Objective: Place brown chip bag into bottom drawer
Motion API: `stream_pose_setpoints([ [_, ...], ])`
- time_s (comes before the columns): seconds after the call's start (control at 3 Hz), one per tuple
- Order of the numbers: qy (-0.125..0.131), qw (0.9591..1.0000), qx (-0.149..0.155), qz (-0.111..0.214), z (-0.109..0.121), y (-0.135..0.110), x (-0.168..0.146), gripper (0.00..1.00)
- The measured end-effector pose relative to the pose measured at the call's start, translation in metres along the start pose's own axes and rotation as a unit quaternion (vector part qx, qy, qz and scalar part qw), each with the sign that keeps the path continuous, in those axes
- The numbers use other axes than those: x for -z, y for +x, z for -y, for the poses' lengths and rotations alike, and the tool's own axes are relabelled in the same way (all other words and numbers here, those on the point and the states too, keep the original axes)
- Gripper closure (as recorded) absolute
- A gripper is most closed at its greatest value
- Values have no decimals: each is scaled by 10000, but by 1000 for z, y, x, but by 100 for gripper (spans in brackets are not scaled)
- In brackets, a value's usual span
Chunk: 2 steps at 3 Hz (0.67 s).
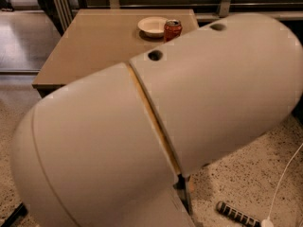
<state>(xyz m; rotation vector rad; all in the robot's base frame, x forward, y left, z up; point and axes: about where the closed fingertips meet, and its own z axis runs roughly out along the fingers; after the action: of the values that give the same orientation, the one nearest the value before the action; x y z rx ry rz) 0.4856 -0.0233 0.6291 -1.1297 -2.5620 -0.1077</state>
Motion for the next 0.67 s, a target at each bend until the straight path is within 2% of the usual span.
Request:
stream_pose_setpoints([
  [0.33,284,9994,69,-170,-2,-2,-44,100],
  [0.67,660,9970,116,-389,3,-4,-98,100],
])
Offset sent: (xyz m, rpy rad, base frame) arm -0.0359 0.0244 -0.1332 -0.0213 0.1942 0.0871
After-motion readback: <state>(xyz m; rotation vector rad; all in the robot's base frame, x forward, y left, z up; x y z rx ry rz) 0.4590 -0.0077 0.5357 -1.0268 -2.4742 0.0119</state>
